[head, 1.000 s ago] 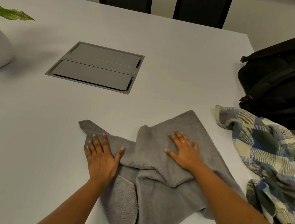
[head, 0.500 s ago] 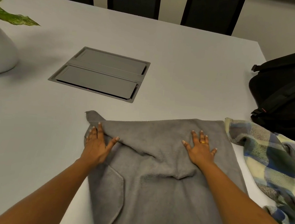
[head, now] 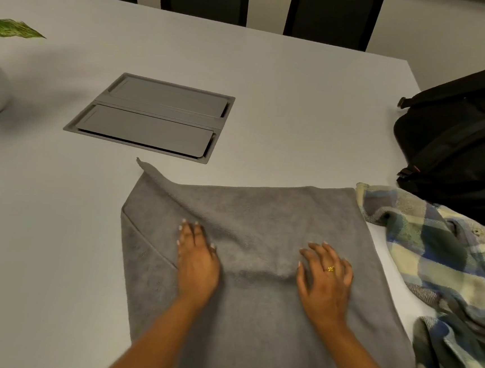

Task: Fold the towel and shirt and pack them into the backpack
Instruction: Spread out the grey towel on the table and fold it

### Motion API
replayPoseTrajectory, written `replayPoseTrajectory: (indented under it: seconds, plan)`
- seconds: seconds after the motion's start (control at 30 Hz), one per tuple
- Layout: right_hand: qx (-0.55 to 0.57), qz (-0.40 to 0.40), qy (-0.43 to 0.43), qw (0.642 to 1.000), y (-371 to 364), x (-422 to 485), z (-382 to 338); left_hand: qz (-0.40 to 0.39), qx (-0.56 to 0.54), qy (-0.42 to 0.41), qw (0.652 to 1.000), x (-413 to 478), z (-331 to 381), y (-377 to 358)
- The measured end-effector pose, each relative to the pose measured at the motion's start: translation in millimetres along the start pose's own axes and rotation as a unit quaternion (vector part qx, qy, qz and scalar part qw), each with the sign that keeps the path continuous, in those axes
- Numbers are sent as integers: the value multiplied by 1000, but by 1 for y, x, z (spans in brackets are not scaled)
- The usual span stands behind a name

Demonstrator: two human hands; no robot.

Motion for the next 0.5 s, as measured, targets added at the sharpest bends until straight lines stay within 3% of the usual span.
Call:
replayPoseTrajectory:
  seconds: [0.07,0.23,0.5]
  plan:
    - [-23,-29,-2,999,-4,-14,1,-16,16,-22,999,-21,4,-13]
    - [-51,-184,-94,977,-30,-49,8,-59,130,-30,989,-36,-17,-15]
    - [-48,-241,-141,959,-34,-81,-30,-107,159,-24,981,-36,-63,13]
Point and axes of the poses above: each hand's wrist, its own x-axis towards the middle knuckle, its own y-axis out of the back of the hand, z = x × y, the point moved 8 cm from there along x, towards the middle knuckle, and after that the axes turned 5 degrees about -x, right-handed, at the moved point
